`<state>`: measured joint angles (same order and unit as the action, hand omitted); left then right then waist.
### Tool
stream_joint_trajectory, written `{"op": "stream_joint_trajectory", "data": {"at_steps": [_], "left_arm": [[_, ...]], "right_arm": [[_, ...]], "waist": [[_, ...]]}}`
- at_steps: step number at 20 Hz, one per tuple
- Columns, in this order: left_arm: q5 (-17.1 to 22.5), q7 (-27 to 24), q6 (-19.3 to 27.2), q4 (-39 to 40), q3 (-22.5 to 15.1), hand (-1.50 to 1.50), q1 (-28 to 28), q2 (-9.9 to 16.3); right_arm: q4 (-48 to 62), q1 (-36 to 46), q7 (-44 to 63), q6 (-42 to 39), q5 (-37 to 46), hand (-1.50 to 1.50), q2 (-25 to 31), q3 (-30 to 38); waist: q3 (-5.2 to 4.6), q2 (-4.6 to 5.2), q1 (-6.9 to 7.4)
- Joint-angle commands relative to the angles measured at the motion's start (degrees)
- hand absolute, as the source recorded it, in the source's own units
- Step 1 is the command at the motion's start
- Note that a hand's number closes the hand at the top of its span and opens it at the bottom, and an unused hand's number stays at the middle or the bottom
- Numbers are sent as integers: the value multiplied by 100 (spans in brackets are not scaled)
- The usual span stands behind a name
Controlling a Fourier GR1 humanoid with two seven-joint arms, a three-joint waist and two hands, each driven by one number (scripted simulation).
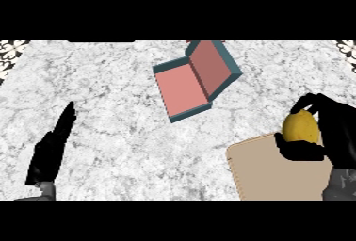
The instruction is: Pick the lemon from the tray and place it in the cardboard box
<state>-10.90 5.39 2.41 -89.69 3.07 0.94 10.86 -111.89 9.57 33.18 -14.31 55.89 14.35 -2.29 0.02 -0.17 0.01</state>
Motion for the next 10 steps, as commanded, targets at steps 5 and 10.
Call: {"op": "stream_joint_trajectory", "data": {"at_steps": [5, 10], "left_arm": [[-26, 163, -17, -2, 52, 0, -180, 20], [-9, 194, -74, -304, 79, 0, 110, 4]], "right_arm": [[-815, 1147, 102, -314, -859, 150, -449, -40], [176, 2283, 227, -151, -868, 150, -679, 33]], "waist": [[-5, 7, 12], [-3, 14, 60]]}}
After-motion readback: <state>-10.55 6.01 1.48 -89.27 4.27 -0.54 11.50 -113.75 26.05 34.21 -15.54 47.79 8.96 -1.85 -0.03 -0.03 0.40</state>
